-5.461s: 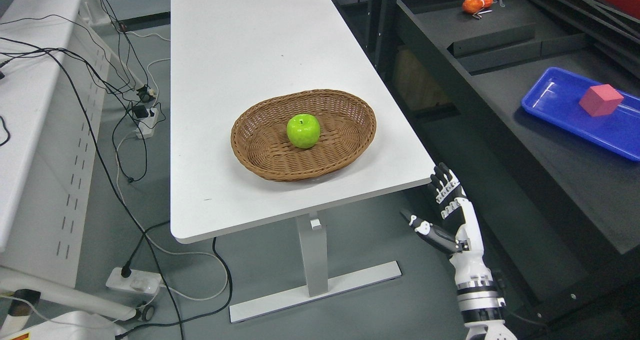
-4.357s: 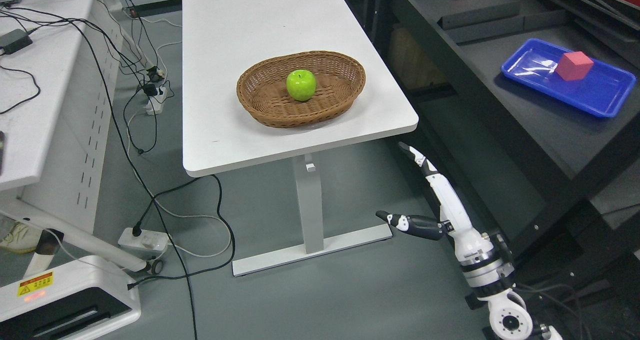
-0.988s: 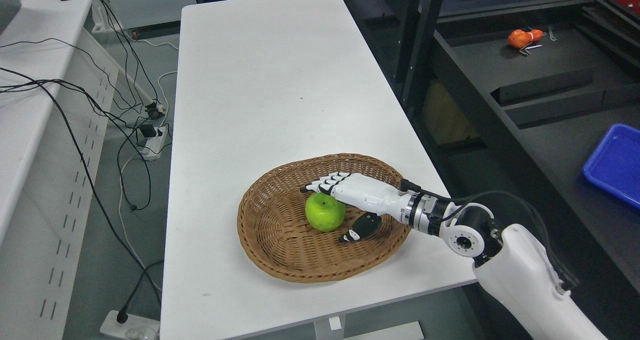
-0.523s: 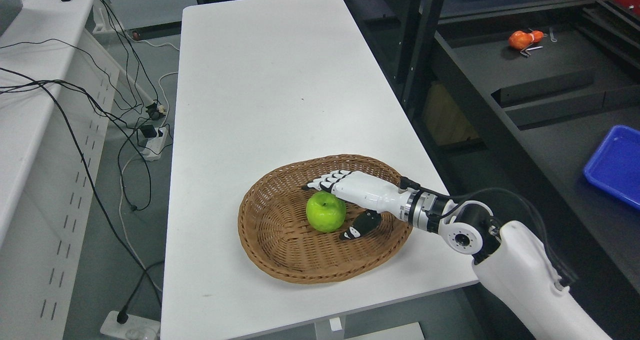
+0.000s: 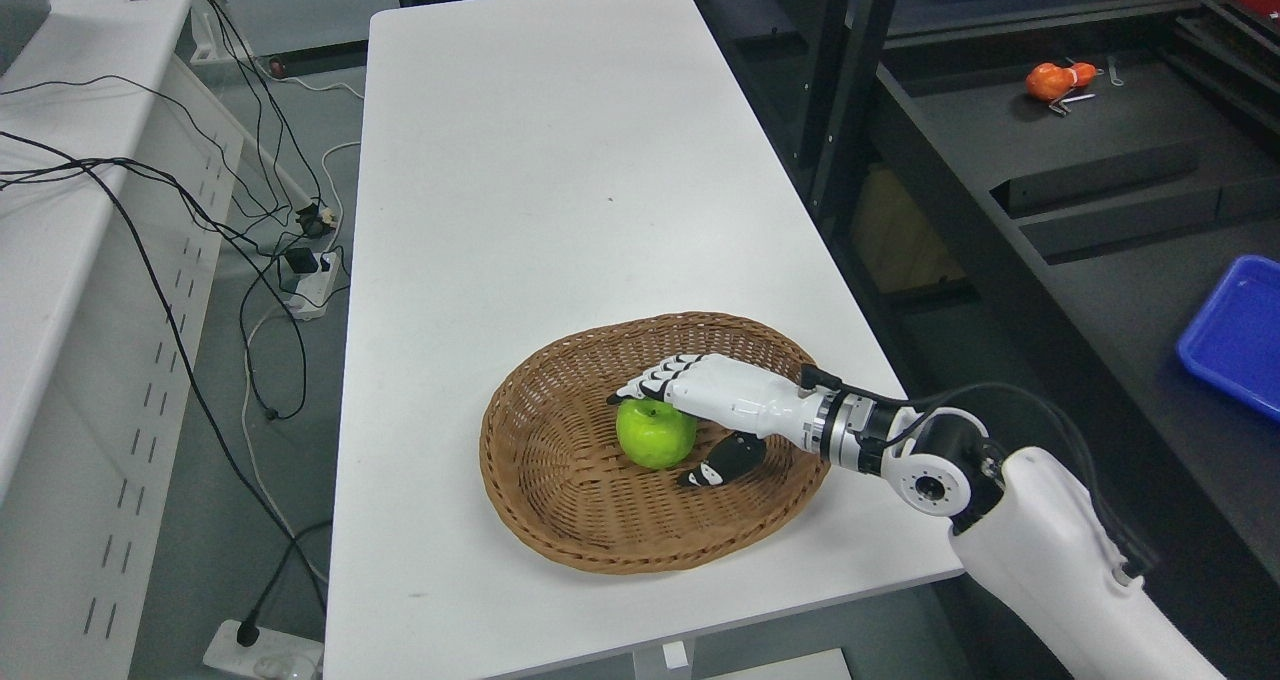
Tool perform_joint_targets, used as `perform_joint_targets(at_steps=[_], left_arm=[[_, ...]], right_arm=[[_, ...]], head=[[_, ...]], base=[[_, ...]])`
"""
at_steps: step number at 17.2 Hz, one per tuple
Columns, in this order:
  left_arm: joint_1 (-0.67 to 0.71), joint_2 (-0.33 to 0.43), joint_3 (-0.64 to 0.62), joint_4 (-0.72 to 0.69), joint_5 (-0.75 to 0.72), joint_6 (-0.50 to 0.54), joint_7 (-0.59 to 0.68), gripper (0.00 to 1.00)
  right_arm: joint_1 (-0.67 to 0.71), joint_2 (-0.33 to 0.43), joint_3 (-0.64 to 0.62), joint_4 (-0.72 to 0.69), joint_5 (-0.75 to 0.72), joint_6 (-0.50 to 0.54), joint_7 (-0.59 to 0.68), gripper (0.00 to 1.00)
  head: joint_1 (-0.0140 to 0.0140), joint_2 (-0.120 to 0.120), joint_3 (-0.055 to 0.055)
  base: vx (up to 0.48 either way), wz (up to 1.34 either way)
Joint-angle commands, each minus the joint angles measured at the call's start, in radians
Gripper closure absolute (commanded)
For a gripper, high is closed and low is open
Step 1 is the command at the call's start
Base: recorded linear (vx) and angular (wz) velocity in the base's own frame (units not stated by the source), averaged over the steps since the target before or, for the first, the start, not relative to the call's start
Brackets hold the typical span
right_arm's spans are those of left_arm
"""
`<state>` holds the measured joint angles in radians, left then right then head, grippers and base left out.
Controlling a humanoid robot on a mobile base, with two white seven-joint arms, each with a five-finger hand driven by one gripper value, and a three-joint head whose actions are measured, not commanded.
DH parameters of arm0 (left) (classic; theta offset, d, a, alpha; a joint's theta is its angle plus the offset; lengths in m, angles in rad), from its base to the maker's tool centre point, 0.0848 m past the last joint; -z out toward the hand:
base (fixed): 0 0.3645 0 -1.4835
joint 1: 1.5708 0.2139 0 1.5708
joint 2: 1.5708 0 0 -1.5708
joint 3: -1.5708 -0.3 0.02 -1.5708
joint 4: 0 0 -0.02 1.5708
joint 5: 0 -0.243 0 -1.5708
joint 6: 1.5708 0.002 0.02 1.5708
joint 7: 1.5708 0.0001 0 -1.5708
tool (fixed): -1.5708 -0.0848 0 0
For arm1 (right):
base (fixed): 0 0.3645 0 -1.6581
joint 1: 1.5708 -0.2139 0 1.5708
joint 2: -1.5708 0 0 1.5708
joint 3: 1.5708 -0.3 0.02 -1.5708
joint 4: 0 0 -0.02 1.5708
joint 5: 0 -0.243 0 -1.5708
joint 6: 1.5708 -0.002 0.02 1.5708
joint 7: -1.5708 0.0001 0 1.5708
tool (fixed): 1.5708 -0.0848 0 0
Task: Place green apple on left shelf middle layer
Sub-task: 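Close the right hand around the green apple and lift it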
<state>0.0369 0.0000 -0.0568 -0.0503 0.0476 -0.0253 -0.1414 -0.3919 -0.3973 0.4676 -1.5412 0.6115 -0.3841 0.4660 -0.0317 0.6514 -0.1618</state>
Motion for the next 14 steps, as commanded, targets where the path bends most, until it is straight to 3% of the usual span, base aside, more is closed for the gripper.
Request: perform_joint_targets(at_steps=[1, 5, 8, 11, 14], left_arm=[[0.000, 0.017, 0.000, 0.000, 0.000, 0.001, 0.000, 0.00], [0.000, 0.017, 0.000, 0.000, 0.000, 0.001, 0.000, 0.00], [0.000, 0.017, 0.000, 0.000, 0.000, 0.001, 0.000, 0.00], [0.000, 0.017, 0.000, 0.001, 0.000, 0.001, 0.000, 0.00], [0.000, 0.017, 0.000, 0.000, 0.000, 0.001, 0.000, 0.00]], right_arm=[[0.013, -0.005, -0.009, 0.006, -0.006, -0.006, -0.006, 0.42], [0.013, -0.011, -0.078, 0.004, -0.006, -0.006, -0.006, 0.81], [0.021, -0.044, -0.164, -0.017, -0.003, -0.003, -0.029, 0.99], [0.056, -0.039, -0.350, -0.045, 0.004, 0.048, -0.130, 1.00], [0.126, 0.041, -0.570, -0.074, 0.004, 0.096, -0.424, 1.00]], head=[[0.0000, 0.000, 0.000], [0.0000, 0.000, 0.000], [0.0000, 0.000, 0.000], [0.0000, 0.000, 0.000], [0.0000, 0.000, 0.000]], base=[[0.020, 0.05], [0.007, 0.02], [0.000, 0.00], [0.000, 0.00], [0.000, 0.00]])
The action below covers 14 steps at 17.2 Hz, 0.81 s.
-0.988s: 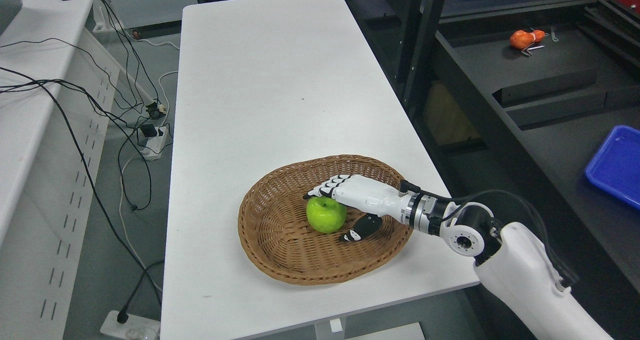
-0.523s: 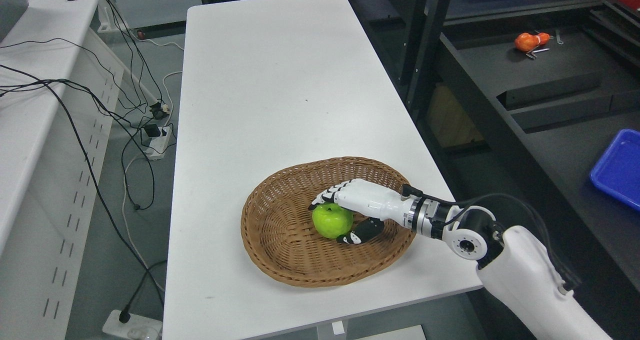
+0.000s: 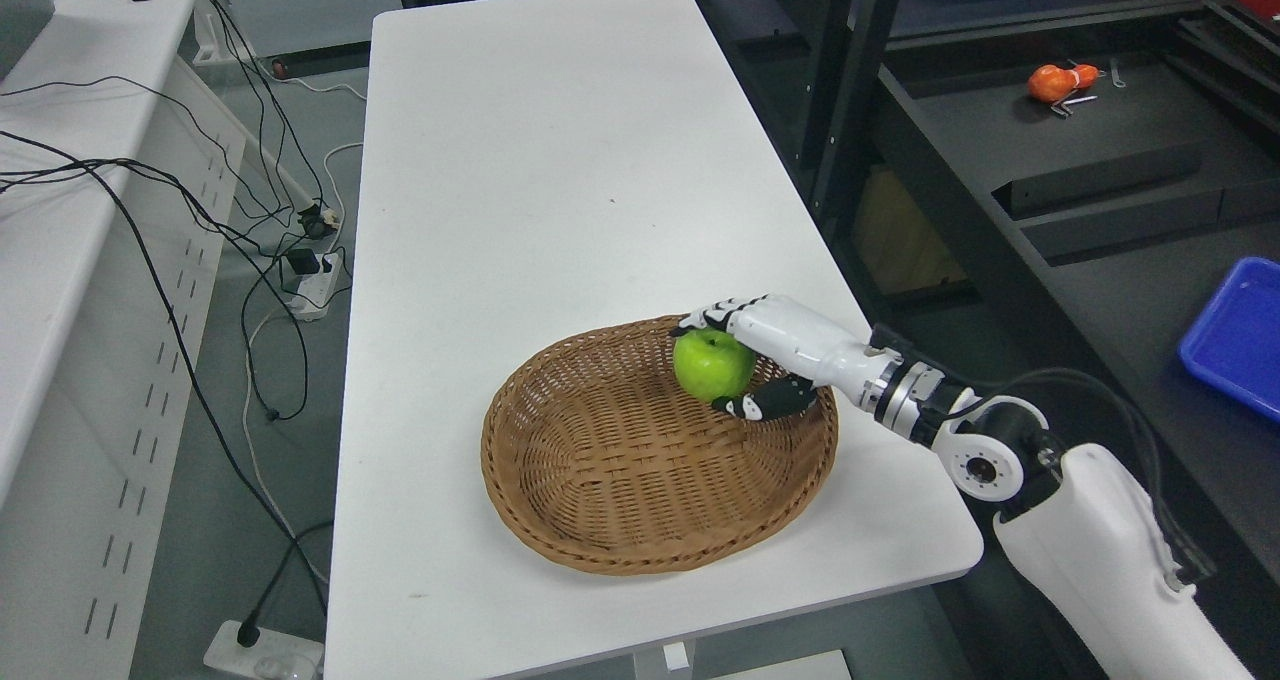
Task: Place green apple on left shelf middle layer
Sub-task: 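Close the right hand around the green apple and lift it, then carry the green apple up and away from the basket with the right hand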
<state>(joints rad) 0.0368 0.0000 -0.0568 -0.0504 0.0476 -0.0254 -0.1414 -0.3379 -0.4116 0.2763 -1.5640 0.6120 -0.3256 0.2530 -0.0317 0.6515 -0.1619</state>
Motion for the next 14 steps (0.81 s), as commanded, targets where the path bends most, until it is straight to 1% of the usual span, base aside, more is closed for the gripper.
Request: perform_joint_targets(at_steps=[1, 2, 4, 6, 8, 9, 11, 14], left_arm=[[0.000, 0.017, 0.000, 0.000, 0.000, 0.001, 0.000, 0.00], [0.000, 0.017, 0.000, 0.000, 0.000, 0.001, 0.000, 0.00], [0.000, 0.017, 0.000, 0.000, 0.000, 0.001, 0.000, 0.00], [0.000, 0.017, 0.000, 0.000, 0.000, 0.001, 0.000, 0.00], [0.000, 0.017, 0.000, 0.001, 0.000, 0.001, 0.000, 0.00], [0.000, 0.017, 0.000, 0.000, 0.000, 0.001, 0.000, 0.00], [0.000, 0.017, 0.000, 0.000, 0.000, -0.001, 0.000, 0.00], [0.000, 0.017, 0.000, 0.001, 0.000, 0.001, 0.000, 0.00]], right_arm=[[0.094, 0.065, -0.416, -0.051, 0.002, 0.042, -0.268, 1.00], [0.124, 0.089, -0.446, -0.053, 0.002, 0.046, -0.315, 1.00], [0.184, 0.158, -0.514, -0.054, 0.002, 0.054, -0.371, 1.00], [0.247, 0.229, -0.532, -0.083, 0.000, 0.054, -0.399, 1.00], [0.301, 0.298, -0.536, -0.146, -0.001, 0.053, -0.420, 1.00], [0.313, 0.341, -0.546, -0.148, -0.003, 0.048, -0.422, 1.00], [0.315, 0.366, -0.548, -0.148, -0.003, 0.043, -0.423, 1.00], [0.315, 0.369, -0.545, -0.148, -0.005, 0.043, -0.422, 1.00]], head=[[0.0000, 0.000, 0.000], [0.0000, 0.000, 0.000], [0.0000, 0.000, 0.000], [0.0000, 0.000, 0.000], [0.0000, 0.000, 0.000], [0.0000, 0.000, 0.000], [0.0000, 0.000, 0.000], [0.0000, 0.000, 0.000]], base=[[0.000, 0.00], [0.000, 0.00], [0.000, 0.00], [0.000, 0.00], [0.000, 0.00], [0.000, 0.00], [0.000, 0.00], [0.000, 0.00]])
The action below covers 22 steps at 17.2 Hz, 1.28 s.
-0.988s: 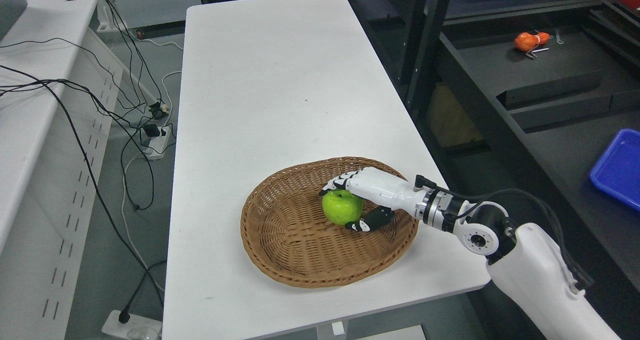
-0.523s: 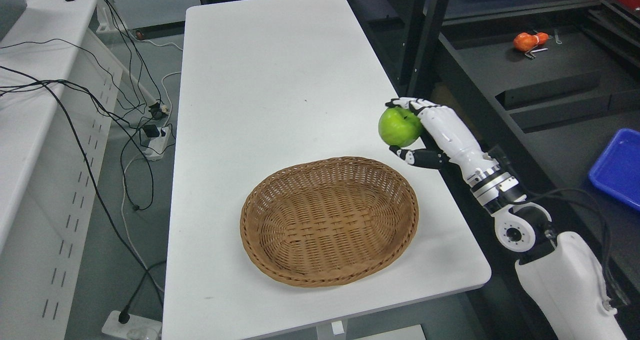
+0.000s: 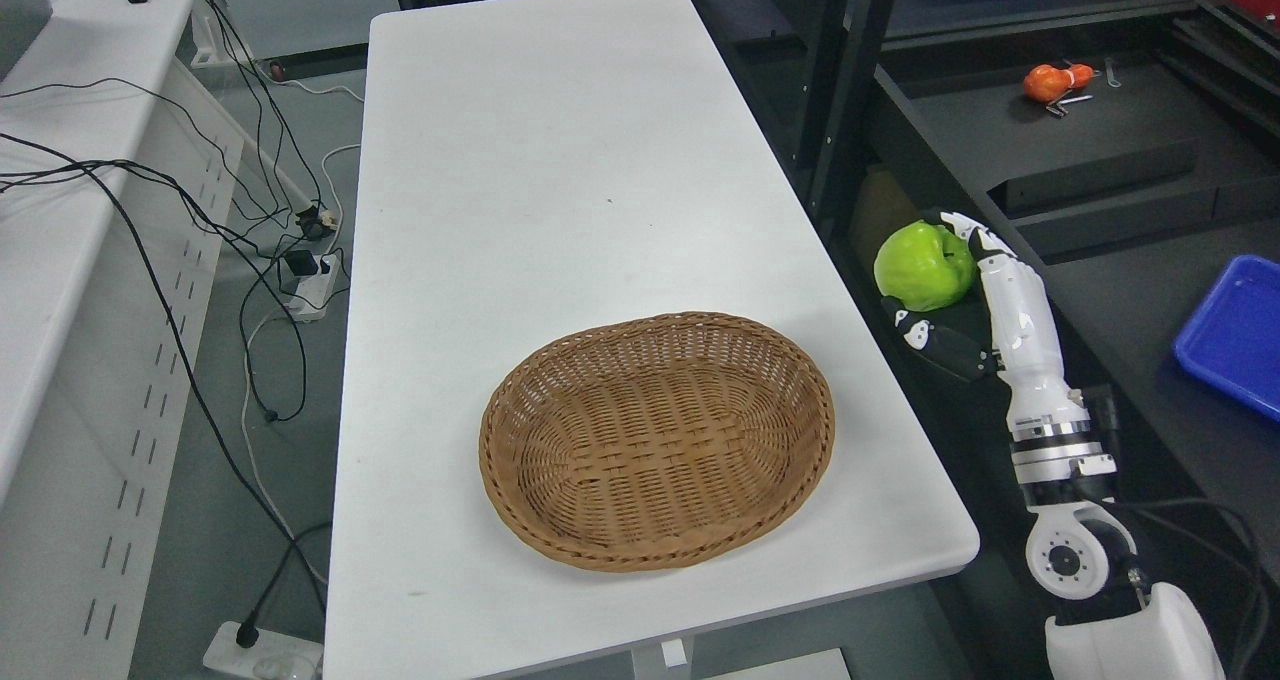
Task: Place green apple on left shelf middle layer
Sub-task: 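Carry the green apple up and away from the basket with the right hand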
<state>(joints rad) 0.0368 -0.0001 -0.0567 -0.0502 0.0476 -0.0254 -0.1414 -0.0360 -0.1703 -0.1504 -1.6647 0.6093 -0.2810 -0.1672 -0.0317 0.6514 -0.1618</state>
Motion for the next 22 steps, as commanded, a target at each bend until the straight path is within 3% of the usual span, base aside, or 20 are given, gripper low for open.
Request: perform_joint_targets(at_steps=[1, 11, 16, 22], left_arm=[[0.000, 0.018, 0.000, 0.000, 0.000, 0.001, 0.000, 0.00], [0.000, 0.018, 0.000, 0.000, 0.000, 0.001, 0.000, 0.00], [0.000, 0.018, 0.000, 0.000, 0.000, 0.001, 0.000, 0.00], [0.000, 0.018, 0.000, 0.000, 0.000, 0.001, 0.000, 0.00]], right_arm=[[0.013, 0.127, -0.120, -0.047, -0.002, -0.001, -0.002, 1.00], [0.019, 0.132, -0.075, -0.047, -0.002, -0.003, 0.017, 1.00], [0.024, 0.137, -0.075, -0.047, -0.003, 0.008, 0.123, 1.00], [0.024, 0.138, -0.086, -0.047, -0.005, 0.005, 0.112, 1.00]], head=[[0.0000, 0.000, 0.000], [0.0000, 0.000, 0.000], [0.0000, 0.000, 0.000], [0.0000, 0.000, 0.000]], base=[[0.000, 0.00], [0.000, 0.00], [0.000, 0.00], [0.000, 0.00]])
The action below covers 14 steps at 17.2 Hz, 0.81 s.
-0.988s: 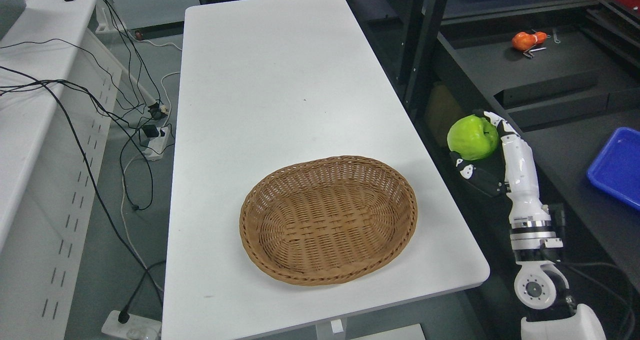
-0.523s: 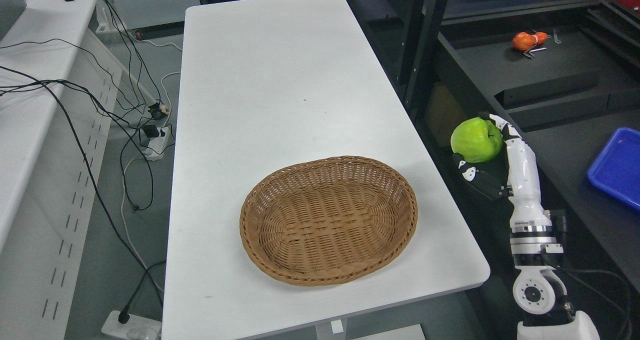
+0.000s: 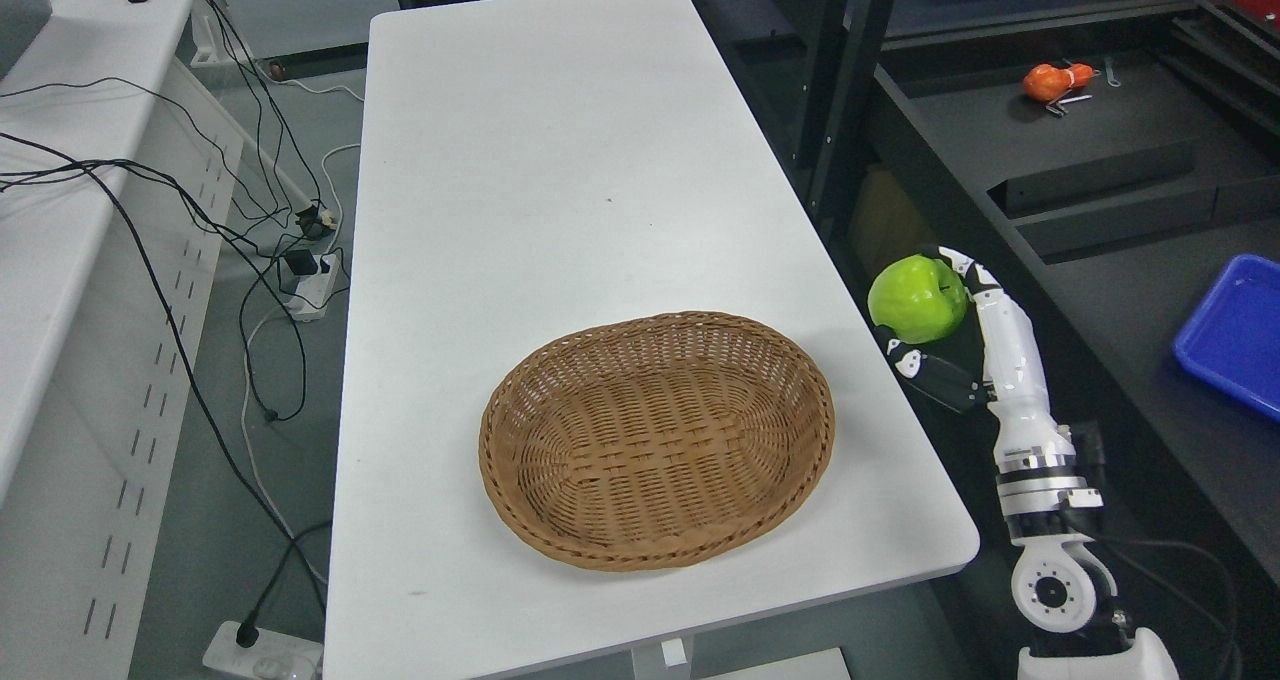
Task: Place green apple on left shelf middle layer
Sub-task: 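Carry the green apple up and away from the basket with the right hand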
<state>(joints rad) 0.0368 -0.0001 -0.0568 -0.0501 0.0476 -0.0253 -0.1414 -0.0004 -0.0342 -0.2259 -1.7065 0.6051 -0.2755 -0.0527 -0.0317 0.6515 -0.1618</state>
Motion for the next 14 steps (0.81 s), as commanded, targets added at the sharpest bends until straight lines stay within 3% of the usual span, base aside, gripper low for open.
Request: perform_joint_targets(at_steps=[1, 14], left_arm=[[0.000, 0.018, 0.000, 0.001, 0.000, 0.001, 0.000, 0.00], [0.000, 0.018, 0.000, 0.001, 0.000, 0.001, 0.000, 0.00]], right_arm=[[-0.012, 0.002, -0.012, -0.005, -0.002, -0.001, -0.010, 1.00], [-0.013, 0.002, -0.010, -0.005, -0.002, -0.002, -0.039, 1.00]], head=[[0.0000, 0.000, 0.000], [0.0000, 0.000, 0.000]], base=[[0.000, 0.00], [0.000, 0.00]])
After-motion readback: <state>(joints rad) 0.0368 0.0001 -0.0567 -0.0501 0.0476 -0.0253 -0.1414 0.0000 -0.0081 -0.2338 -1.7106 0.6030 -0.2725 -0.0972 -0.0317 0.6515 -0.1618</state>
